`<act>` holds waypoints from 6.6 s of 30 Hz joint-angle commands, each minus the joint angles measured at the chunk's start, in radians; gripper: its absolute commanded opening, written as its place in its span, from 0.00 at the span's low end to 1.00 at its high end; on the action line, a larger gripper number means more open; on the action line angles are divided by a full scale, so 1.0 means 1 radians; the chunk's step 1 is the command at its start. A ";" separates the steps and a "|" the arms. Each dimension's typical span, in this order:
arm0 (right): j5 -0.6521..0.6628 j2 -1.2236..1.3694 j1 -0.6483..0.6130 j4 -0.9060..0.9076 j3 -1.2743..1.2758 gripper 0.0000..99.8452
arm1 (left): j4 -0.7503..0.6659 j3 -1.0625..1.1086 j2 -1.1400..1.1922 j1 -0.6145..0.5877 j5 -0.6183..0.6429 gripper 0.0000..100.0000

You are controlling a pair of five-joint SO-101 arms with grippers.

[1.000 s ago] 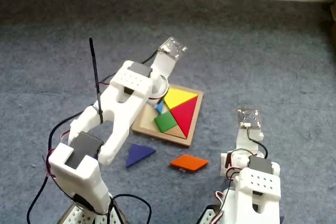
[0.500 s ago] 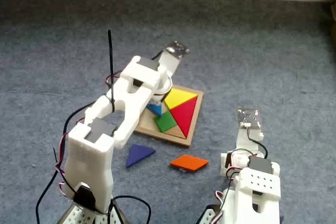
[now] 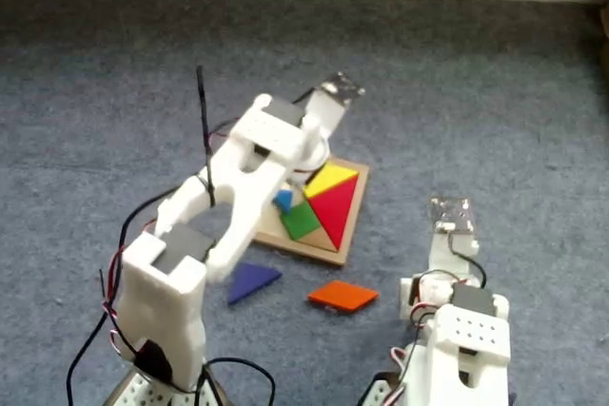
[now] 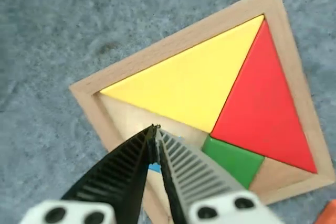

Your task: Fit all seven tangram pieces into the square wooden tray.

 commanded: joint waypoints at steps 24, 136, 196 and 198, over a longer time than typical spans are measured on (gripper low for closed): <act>0.008 -0.013 0.027 -0.024 0.001 0.00 | -0.184 0.338 -0.179 -0.090 -0.006 0.02; 0.008 -0.013 0.027 -0.024 0.001 0.00 | -0.084 0.855 -0.549 -0.016 -0.210 0.25; 0.008 -0.013 0.027 -0.025 0.001 0.00 | -0.149 0.727 -0.671 -0.019 0.609 0.10; 0.008 -0.013 0.027 -0.025 0.001 0.00 | -0.167 0.728 -0.670 -0.021 0.612 0.10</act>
